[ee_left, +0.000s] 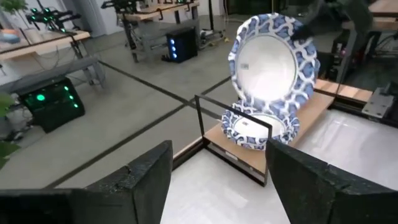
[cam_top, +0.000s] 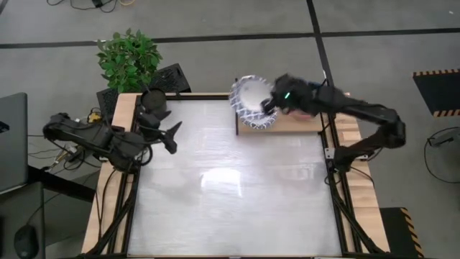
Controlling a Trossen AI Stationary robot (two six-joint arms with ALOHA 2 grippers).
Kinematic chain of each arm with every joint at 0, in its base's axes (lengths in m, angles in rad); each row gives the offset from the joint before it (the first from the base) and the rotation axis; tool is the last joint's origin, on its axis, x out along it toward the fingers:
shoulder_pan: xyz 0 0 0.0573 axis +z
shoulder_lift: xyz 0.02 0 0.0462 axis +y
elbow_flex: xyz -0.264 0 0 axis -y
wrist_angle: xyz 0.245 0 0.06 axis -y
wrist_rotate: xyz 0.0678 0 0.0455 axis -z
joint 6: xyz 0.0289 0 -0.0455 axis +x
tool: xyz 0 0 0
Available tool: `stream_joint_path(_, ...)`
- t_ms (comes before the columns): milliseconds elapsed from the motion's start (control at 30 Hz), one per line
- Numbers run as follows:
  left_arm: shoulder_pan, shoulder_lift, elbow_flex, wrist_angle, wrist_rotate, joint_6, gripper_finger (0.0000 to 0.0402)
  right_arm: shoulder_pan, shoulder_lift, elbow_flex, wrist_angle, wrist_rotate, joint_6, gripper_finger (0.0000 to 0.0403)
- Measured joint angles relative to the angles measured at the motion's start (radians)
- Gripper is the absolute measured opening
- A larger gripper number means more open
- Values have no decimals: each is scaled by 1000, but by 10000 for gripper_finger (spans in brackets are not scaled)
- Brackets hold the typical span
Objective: Place and stack bowls onto a shelf
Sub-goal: Stack the blue pattern bowl on top of the other blue pattern bowl on the shelf
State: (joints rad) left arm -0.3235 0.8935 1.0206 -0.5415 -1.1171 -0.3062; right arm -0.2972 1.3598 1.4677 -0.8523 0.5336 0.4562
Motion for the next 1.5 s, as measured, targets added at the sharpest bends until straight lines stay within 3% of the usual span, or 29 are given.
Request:
stream_joint_path(233, 0, -27, 0, -61, 13, -42, 245, -358, -76, -103, 33, -395, 0, 21)
stream_joint_path(467, 0, -16, -5, -81, 13, -55, 245, -479, -24, -273, 208, -653, 19, 21)
stream_joint_path(933, 0, -17, -5, -81, 12, -56, 245, -498, 101, -296, 238, -752, 25, 21)
stream_joint_path(1267, 0, -17, -5, -82, 11, -56, 245, -532, 100, -296, 188, -788, -1, 21)
stream_joint_path(1500, 0, -17, -5, -82, 11, -57, 245, -535, 102, -296, 173, -767, -35, 62)
